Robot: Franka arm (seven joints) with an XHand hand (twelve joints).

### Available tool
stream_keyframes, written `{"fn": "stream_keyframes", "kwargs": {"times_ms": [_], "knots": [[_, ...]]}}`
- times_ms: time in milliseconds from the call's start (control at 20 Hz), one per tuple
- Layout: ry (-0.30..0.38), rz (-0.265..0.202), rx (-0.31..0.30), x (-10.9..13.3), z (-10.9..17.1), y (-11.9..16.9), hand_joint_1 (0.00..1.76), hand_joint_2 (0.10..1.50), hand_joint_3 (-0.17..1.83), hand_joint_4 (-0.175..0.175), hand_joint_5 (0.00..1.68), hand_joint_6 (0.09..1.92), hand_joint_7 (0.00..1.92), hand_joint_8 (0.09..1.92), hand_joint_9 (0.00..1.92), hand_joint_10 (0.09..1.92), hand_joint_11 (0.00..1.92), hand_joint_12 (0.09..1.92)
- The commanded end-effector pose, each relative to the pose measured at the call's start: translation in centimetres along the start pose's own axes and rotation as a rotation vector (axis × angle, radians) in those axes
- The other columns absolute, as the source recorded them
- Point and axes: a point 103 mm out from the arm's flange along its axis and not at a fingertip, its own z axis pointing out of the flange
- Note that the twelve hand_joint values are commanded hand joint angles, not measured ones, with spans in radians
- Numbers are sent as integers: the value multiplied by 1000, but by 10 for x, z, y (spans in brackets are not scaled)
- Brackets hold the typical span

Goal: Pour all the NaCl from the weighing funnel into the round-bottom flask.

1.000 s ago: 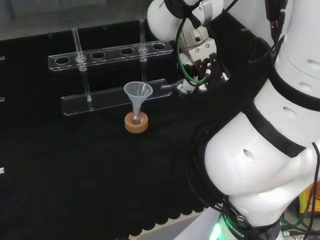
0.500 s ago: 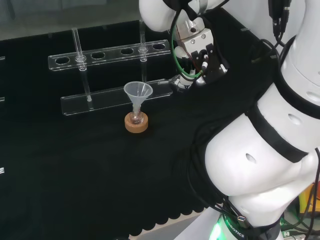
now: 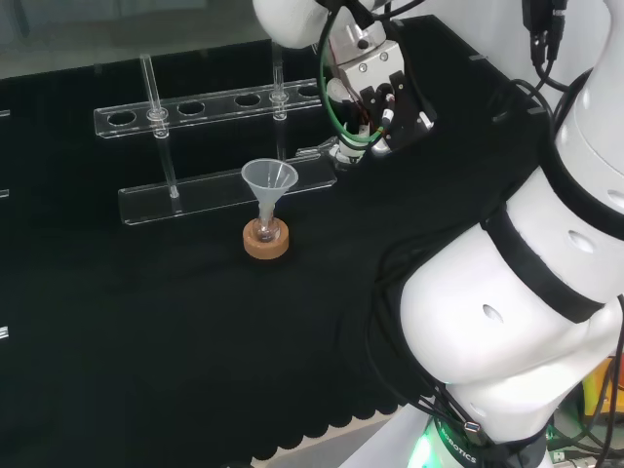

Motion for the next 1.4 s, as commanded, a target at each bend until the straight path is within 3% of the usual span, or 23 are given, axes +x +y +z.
{"fn": "stream_keyframes", "kwargs": {"times_ms": [50,550,1400], "knots": [[-22,-12,11,8,-4,1,1069,763,621,175,1074,996,621,663,914,474,678,1230],[-111,-34,42,27,-11,7,1070,761,624,175,1075,995,621,663,916,474,679,1230],[-245,-18,72,41,-25,9,1070,758,629,175,1076,995,624,663,918,473,682,1229]]}}
